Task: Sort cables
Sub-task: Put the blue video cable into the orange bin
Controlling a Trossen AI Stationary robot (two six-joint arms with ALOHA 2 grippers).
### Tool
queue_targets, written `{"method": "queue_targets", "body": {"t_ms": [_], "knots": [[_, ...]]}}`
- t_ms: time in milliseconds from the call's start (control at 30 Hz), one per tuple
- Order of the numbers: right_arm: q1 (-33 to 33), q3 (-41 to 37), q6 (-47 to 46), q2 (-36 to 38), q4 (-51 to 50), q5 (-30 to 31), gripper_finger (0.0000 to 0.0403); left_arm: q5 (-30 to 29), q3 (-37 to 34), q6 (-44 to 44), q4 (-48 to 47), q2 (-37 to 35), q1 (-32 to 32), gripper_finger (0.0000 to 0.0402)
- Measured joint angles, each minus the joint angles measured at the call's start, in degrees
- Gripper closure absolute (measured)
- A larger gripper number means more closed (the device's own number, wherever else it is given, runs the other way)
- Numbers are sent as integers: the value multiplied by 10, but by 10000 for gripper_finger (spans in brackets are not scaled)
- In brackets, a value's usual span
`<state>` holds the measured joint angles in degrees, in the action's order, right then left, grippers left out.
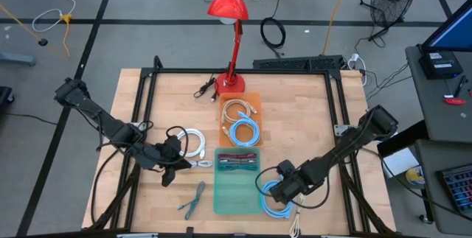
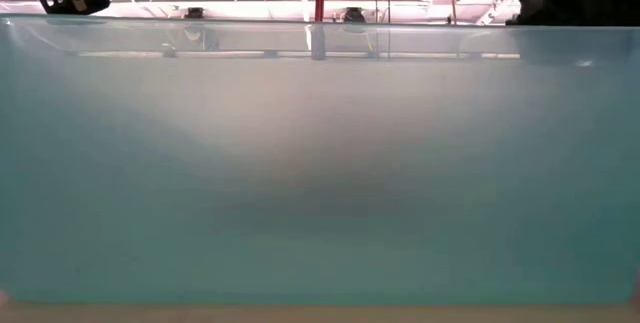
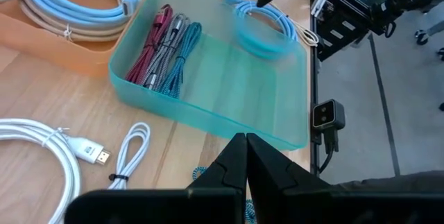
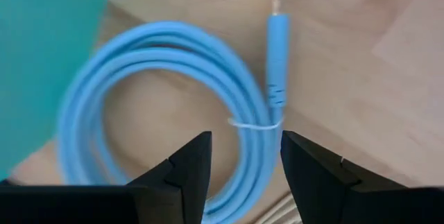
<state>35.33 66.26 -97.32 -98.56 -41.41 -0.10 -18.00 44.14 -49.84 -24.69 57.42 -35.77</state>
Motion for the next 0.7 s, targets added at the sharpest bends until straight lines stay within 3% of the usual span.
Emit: {"method": "queue_targets", "body": {"t_ms": [400,500,633,700], "knots": [[3,1,-7,-62,35,-15,243,-1,0,-5,1,0,-1,392],[5,2,-21,-63,16,-16,273,-1,0,-9,1,0,-1,392],[5,2,-24,-61,4,-18,355,-1,0,-9,1,0,-4,392],[5,2,-21,-58,-3,-19,358,-1,0,-9,1,0,-4,392]]}}
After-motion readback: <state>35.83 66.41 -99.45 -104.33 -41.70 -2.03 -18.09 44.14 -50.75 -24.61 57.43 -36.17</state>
